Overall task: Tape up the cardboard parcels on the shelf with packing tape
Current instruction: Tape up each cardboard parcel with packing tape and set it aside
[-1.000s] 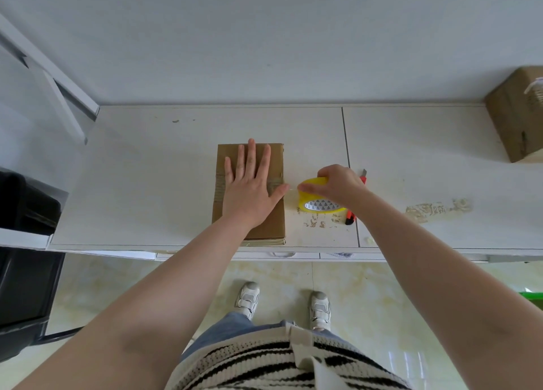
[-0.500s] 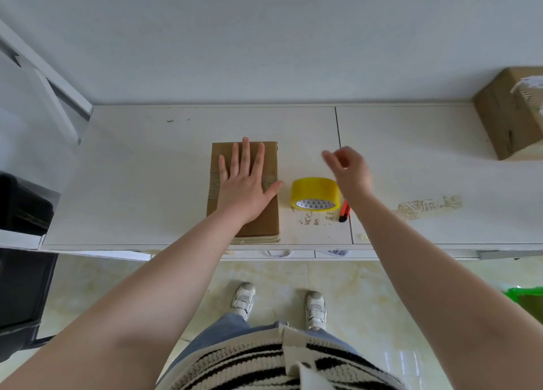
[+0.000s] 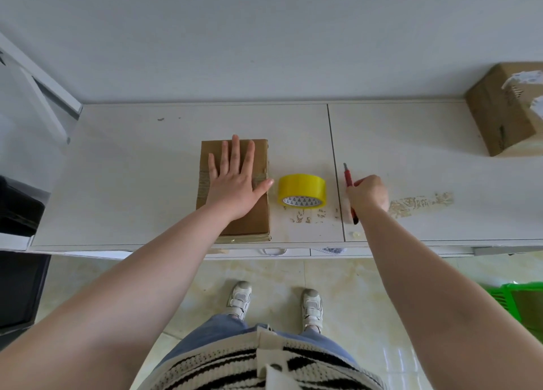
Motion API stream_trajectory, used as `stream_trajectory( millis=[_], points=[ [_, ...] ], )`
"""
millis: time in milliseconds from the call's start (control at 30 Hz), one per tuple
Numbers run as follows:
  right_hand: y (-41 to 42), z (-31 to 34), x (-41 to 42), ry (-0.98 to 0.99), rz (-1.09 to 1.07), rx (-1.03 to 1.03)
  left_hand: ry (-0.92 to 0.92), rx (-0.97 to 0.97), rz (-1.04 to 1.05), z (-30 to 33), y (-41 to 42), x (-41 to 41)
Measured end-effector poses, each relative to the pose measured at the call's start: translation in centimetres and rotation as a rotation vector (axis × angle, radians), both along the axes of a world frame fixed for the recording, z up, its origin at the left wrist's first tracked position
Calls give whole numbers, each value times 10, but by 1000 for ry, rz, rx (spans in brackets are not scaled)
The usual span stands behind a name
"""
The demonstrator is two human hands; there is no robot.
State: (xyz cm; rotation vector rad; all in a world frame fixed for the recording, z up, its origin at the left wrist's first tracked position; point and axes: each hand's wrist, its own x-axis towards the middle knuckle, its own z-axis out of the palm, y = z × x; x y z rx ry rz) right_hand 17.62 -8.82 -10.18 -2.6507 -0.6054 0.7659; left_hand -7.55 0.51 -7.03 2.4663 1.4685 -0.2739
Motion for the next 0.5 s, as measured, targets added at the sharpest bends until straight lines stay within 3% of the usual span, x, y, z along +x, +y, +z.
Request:
stream_trajectory(
  millis=[133,233,333,500],
  points=[
    [13,42,1,59,-56,342,-9,5,-3,0,-1,-1],
    [34,83,-30,311,-42,593,-30,6,-10,1,-2,-2],
    [40,91,-70,605,124,535,-41,-5,-14,2,-1,-3],
    [28,82,-78,383,438,272,-68,-105,-14,10,5,-6]
  ],
)
